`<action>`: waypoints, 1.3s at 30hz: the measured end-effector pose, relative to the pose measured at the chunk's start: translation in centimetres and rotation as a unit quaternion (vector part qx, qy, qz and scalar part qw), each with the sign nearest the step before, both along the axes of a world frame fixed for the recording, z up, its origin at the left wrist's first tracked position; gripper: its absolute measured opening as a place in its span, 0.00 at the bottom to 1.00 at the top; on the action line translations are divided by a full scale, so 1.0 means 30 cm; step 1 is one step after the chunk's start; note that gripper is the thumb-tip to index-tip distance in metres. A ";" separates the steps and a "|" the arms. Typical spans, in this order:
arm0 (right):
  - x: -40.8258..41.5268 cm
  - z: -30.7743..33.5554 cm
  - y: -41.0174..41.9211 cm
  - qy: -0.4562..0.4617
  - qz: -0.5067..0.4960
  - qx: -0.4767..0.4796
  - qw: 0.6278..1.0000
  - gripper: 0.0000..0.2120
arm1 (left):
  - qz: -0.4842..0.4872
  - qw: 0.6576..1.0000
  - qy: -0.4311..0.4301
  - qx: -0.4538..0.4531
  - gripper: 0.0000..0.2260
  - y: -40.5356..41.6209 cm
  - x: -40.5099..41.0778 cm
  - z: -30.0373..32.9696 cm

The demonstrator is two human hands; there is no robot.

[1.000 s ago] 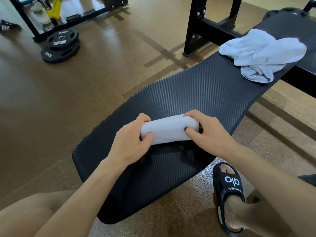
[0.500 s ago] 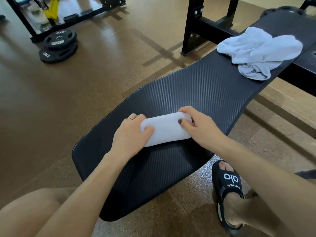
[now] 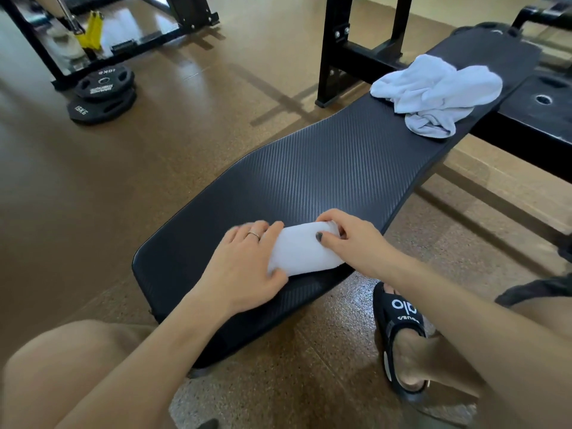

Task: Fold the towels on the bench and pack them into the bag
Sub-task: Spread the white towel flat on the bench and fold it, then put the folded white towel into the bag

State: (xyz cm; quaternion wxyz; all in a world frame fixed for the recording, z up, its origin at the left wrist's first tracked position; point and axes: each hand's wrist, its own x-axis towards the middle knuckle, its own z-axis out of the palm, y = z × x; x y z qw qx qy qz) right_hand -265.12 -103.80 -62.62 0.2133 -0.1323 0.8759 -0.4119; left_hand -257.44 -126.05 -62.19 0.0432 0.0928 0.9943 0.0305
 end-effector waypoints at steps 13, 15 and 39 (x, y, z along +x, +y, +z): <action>0.165 0.002 0.023 -0.024 -0.059 0.009 0.998 0.17 | -0.041 0.995 0.055 -0.067 0.28 0.124 0.101 -0.024; 0.203 0.015 0.032 0.119 -0.021 0.100 0.988 0.20 | -0.039 0.994 0.043 -0.091 0.22 0.147 0.106 -0.003; 0.484 0.596 1.047 0.242 -0.084 0.373 0.892 0.18 | -0.452 0.881 0.138 -0.027 0.28 1.130 -0.073 0.582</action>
